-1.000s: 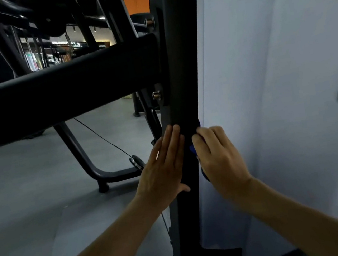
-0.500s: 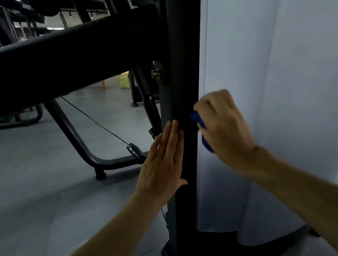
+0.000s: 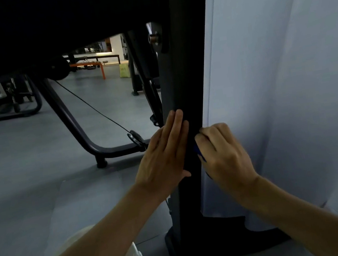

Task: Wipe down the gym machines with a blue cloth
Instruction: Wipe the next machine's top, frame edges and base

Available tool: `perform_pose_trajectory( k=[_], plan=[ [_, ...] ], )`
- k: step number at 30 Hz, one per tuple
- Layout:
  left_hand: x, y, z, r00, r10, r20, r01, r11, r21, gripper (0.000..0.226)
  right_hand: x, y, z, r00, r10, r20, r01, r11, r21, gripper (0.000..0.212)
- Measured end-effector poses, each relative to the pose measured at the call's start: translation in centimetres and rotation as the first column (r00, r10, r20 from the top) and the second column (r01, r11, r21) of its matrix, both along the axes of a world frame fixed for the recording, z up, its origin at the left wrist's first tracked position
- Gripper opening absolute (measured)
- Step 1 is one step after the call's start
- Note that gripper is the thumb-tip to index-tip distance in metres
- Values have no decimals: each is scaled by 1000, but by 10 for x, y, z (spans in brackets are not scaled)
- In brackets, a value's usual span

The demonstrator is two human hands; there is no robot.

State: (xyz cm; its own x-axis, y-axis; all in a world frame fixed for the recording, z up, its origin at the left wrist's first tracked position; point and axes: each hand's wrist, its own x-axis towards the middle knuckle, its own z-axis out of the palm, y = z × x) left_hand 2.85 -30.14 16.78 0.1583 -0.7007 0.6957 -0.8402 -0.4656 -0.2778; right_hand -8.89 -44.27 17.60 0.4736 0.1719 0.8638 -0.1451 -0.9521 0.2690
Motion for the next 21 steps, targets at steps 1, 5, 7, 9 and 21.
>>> perform_pose_trajectory(
  k=[1,5,7,9,21],
  plan=[
    [-1,0,-10,1000,-7,-8,7,1000,4,147,-2,-2,-15,1000,2,-28,-2,1000,-13,11],
    [-7,-2,-45,999,1,-44,0,1000,22,149,-10,-2,-54,990,46,-132,-49,999,-23,18],
    [-10,-3,-57,998,15,-53,-12,999,43,148,-10,-2,-47,983,76,-169,-79,997,-11,13],
    [-10,-3,-63,997,21,-69,-19,999,43,150,-9,-3,-20,984,113,-137,-109,993,36,13],
    [-2,0,-113,996,4,-85,-4,1000,5,137,1,-6,-41,996,58,65,-56,998,-31,22]
  ],
)
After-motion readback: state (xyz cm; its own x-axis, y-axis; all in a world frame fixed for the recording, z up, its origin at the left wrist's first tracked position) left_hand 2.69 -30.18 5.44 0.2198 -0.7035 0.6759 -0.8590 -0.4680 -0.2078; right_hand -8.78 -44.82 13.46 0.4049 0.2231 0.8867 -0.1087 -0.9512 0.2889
